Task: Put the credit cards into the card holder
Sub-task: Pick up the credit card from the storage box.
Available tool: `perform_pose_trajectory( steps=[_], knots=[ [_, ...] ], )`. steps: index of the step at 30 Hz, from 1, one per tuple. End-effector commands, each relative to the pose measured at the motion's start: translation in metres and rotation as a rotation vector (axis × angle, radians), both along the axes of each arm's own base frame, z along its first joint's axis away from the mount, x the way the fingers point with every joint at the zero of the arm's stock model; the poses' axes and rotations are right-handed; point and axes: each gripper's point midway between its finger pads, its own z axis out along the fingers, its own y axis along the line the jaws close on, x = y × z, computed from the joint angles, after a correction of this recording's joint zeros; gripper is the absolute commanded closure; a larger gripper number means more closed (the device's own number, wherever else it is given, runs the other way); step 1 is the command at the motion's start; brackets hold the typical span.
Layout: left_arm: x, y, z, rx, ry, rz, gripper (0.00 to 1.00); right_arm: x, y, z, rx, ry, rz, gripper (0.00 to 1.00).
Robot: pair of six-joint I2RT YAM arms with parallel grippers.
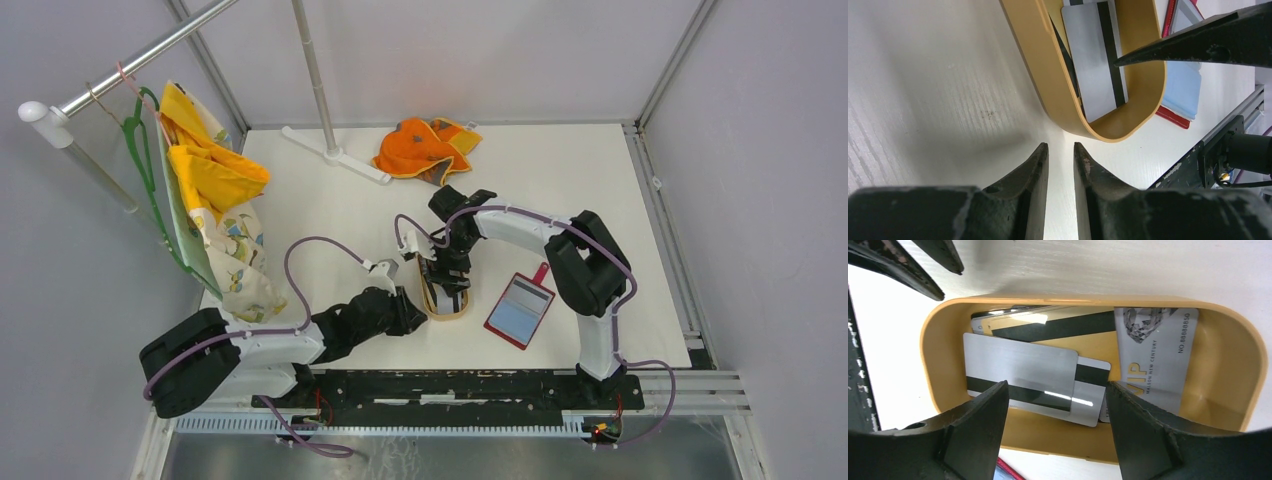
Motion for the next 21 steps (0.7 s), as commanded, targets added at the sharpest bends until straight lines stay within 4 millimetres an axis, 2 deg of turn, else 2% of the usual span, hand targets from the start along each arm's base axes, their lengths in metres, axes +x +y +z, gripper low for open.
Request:
perform_pose_trajectory(
  steps=[1, 16, 19, 21],
  knots=[
    [0.009, -0.017, 0.024, -0.064, -0.048, -0.008, 0.69, -0.016, 0.002, 0.020, 0.049, 0.039, 0.014, 0.25],
    [0.011, -0.022, 0.022, -0.051, -0.044, -0.010, 0.69, -0.036, 0.005, 0.036, 0.111, 0.107, 0.030, 0.38],
    [0.012, -0.023, 0.022, -0.050, -0.043, -0.012, 0.69, -0.030, 0.004, 0.035, 0.100, 0.078, 0.008, 0.37],
    [0.012, -0.024, 0.022, -0.050, -0.044, -0.012, 0.69, -0.019, 0.002, 0.030, 0.067, 0.034, -0.017, 0.36]
  ],
)
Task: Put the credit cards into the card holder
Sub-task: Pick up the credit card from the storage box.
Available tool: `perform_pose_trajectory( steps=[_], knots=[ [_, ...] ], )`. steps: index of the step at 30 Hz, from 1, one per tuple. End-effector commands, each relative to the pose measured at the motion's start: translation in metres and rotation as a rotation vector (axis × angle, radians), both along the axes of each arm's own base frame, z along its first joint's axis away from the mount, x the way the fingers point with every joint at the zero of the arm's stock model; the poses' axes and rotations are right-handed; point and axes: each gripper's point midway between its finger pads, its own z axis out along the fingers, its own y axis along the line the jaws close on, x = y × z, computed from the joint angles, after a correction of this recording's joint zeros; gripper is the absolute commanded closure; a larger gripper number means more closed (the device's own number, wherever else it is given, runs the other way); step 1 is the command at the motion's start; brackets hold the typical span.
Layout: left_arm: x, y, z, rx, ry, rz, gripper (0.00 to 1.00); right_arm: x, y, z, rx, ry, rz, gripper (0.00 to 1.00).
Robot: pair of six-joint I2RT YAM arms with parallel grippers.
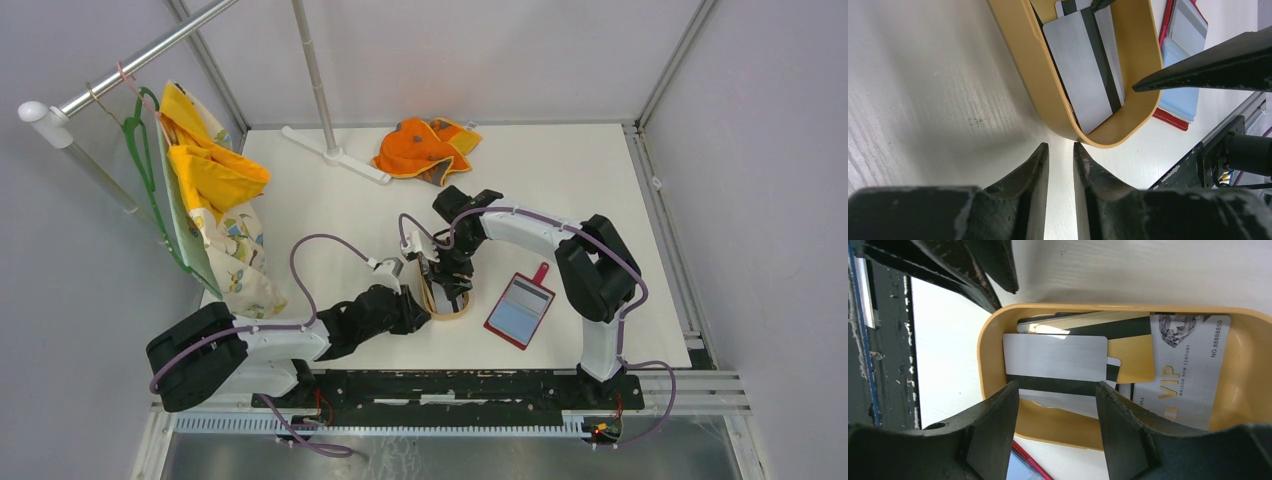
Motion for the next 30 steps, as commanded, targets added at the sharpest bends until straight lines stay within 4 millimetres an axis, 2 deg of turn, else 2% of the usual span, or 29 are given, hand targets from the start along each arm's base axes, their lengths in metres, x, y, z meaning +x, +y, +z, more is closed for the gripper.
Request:
perform_pose_trajectory(
  steps=[1, 8, 21, 25, 30],
  knots=[
    [0.009, -0.016, 0.021, -0.057, -0.049, -0.007, 0.69, 0.014, 0.001, 0.007, -0.011, -0.077, -0.039, 0.35],
    [0.009, -0.016, 0.020, -0.054, -0.048, -0.004, 0.69, 0.032, -0.012, -0.012, -0.112, -0.152, -0.086, 0.35],
    [0.011, -0.019, 0.019, -0.044, -0.046, -0.012, 0.69, 0.018, -0.016, -0.031, -0.155, -0.097, -0.064, 0.33],
    [0.011, -0.021, 0.020, -0.045, -0.048, -0.015, 0.70, 0.012, -0.016, -0.032, -0.153, -0.068, -0.053, 0.34],
    [0.012, -0.022, 0.020, -0.041, -0.048, -0.017, 0.69, 0.004, -0.010, -0.018, -0.099, -0.038, -0.036, 0.39]
  ],
)
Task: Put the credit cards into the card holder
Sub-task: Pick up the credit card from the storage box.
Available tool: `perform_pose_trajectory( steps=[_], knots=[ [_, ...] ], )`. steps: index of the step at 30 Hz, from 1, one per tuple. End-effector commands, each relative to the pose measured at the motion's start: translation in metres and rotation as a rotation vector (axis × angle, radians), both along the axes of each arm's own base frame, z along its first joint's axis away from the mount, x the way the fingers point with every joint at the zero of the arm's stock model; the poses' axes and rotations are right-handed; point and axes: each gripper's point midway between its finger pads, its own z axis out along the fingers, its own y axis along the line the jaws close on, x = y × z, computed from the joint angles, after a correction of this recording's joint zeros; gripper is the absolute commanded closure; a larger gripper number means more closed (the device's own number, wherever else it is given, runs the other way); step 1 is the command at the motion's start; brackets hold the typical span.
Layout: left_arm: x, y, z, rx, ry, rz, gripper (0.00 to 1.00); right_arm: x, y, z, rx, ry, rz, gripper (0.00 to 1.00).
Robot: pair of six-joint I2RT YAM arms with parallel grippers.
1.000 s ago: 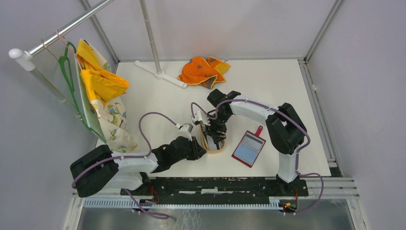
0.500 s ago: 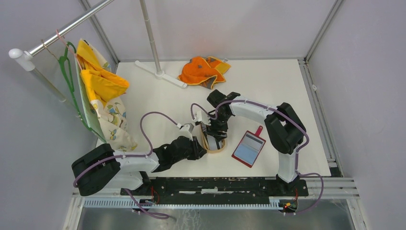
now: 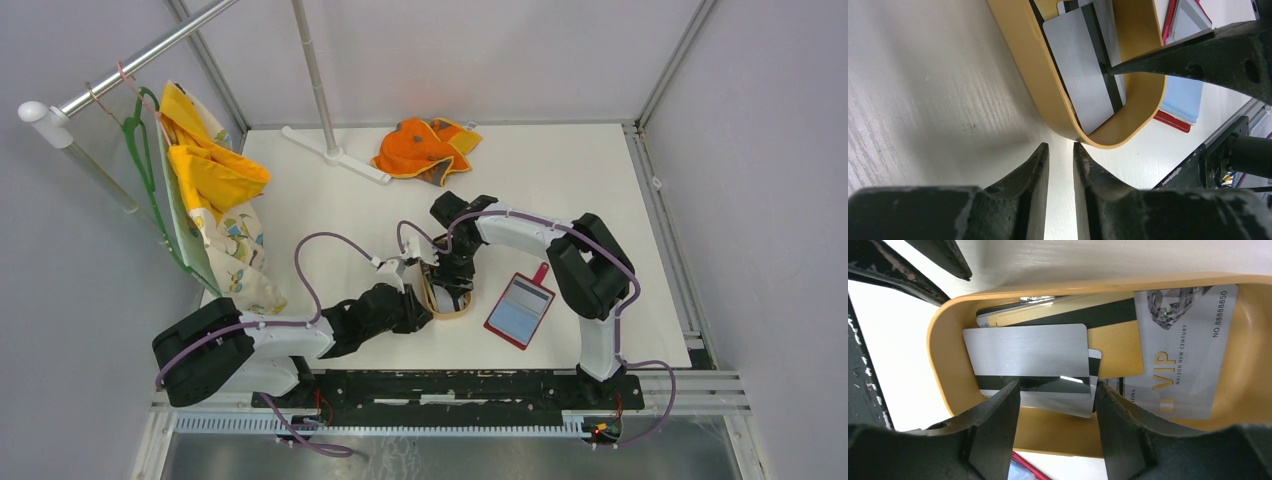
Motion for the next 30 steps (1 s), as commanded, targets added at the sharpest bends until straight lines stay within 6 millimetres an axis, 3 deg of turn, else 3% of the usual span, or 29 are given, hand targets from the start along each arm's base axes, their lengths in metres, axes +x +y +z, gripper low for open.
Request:
perform_pose_trajectory(
  steps=[1, 7, 13, 30],
  knots=[
    [0.010, -0.017, 0.022, -0.053, -0.054, -0.012, 0.69, -0.015, 0.005, 0.011, 0.042, 0.055, 0.018, 0.41],
    [0.011, -0.020, 0.022, -0.053, -0.054, -0.018, 0.70, -0.023, 0.008, 0.025, 0.085, 0.085, 0.026, 0.53],
    [0.010, -0.022, 0.023, -0.054, -0.055, -0.020, 0.70, -0.031, 0.010, 0.032, 0.110, 0.122, 0.032, 0.60],
    [0.009, -0.021, 0.025, -0.053, -0.058, -0.017, 0.70, -0.043, 0.001, 0.047, 0.183, 0.231, -0.010, 0.68]
  ],
)
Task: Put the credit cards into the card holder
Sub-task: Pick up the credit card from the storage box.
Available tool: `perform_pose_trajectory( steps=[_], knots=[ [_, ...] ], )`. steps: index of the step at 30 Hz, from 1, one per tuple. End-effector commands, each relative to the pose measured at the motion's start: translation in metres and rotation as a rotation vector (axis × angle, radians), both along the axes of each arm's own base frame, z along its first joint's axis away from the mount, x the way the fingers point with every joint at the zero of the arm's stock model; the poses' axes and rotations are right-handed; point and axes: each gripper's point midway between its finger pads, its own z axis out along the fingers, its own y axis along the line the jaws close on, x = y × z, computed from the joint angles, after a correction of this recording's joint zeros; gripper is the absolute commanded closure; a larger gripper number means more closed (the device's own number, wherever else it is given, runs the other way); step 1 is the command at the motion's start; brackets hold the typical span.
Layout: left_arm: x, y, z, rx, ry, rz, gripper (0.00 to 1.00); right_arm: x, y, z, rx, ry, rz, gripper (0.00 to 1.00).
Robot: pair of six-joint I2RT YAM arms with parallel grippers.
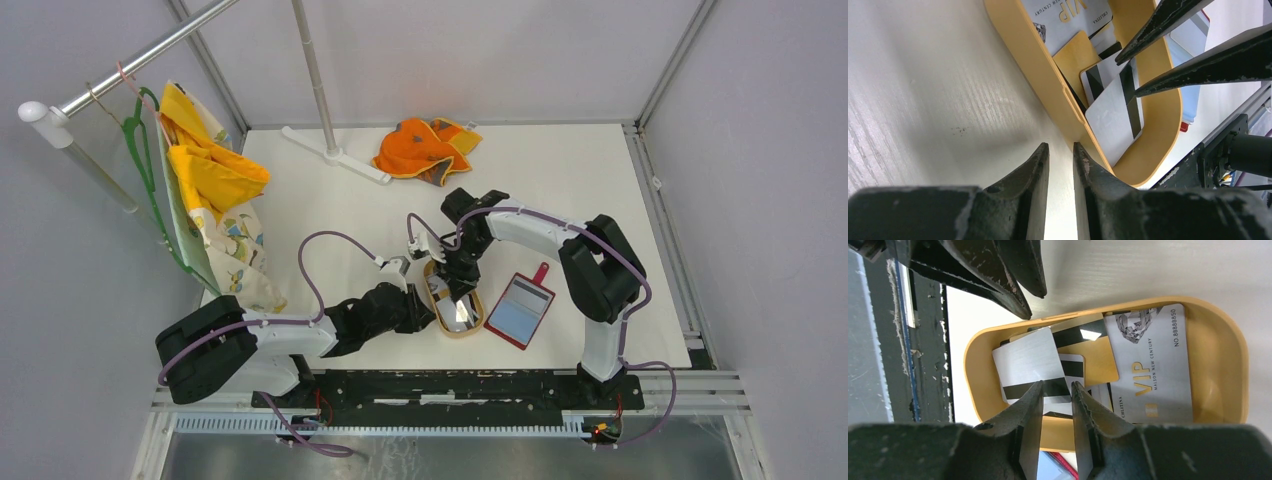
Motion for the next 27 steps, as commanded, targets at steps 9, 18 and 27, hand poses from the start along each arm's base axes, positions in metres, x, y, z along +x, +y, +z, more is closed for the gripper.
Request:
perform_pose_trajectory(
  steps=[9, 18, 27],
  knots=[
    [0.010, -0.016, 0.025, -0.058, -0.061, -0.006, 0.70, -0.017, -0.004, 0.023, 0.110, 0.142, -0.061, 0.66],
    [0.010, -0.019, 0.028, -0.059, -0.063, -0.010, 0.70, -0.022, -0.005, 0.018, 0.114, 0.210, -0.102, 0.60],
    [0.011, -0.019, 0.032, -0.062, -0.074, -0.010, 0.70, -0.035, -0.015, 0.015, 0.103, 0.238, -0.049, 0.55]
  ],
)
